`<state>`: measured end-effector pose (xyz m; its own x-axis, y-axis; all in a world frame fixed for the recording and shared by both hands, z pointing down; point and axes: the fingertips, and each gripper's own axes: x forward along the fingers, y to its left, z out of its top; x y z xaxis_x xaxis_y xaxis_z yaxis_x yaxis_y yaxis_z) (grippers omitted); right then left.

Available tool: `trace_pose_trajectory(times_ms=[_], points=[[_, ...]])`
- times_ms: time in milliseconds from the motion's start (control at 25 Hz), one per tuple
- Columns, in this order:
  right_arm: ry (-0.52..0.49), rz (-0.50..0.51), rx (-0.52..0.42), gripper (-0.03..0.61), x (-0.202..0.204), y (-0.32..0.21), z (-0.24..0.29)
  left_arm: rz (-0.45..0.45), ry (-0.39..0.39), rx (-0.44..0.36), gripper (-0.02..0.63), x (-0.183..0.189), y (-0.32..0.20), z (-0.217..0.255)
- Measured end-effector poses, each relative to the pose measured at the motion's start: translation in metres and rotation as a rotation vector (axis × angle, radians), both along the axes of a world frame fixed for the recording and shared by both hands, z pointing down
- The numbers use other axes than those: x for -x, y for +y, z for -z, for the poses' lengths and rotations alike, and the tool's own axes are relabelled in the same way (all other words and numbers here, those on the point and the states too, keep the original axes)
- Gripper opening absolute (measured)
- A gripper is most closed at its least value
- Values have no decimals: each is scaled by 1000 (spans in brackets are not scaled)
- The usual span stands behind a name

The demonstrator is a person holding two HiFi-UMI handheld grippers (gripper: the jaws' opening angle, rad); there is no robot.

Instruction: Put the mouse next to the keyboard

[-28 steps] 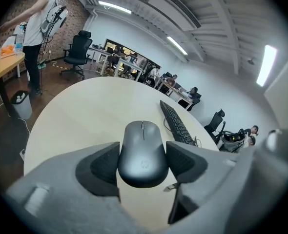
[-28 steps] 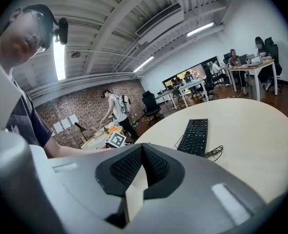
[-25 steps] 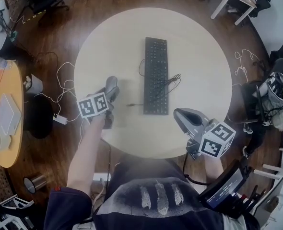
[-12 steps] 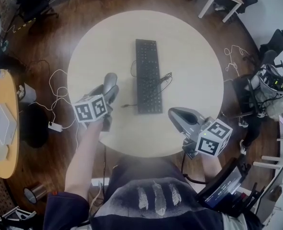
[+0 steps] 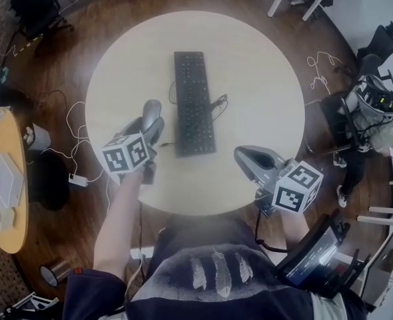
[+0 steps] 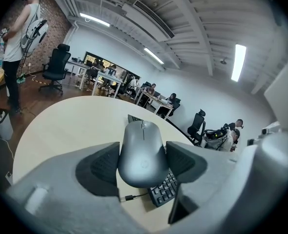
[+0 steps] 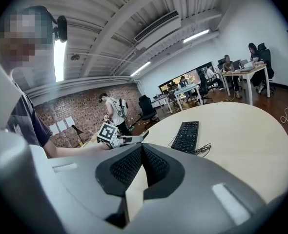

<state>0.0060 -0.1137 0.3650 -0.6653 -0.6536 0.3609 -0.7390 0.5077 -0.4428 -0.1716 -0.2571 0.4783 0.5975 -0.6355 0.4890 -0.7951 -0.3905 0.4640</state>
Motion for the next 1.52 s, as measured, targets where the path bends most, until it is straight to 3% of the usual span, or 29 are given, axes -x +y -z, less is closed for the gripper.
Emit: trace_pose_trajectory(times_ms=[400,680,1080,1520], points=[[-70,62,-22,2,-71,11,-5,78,-101,-8,305,-50,26,4],[-114,60,-29,2,-159,21,-5,43,-127,-1,305,-152,39,6],[-143,27,-33,2,-185,30,-14,2,-126,54,305,-206,32,-20],[-153,30,13,2,-189,22,-26,-35,-184,91,305,-257,17,-50]])
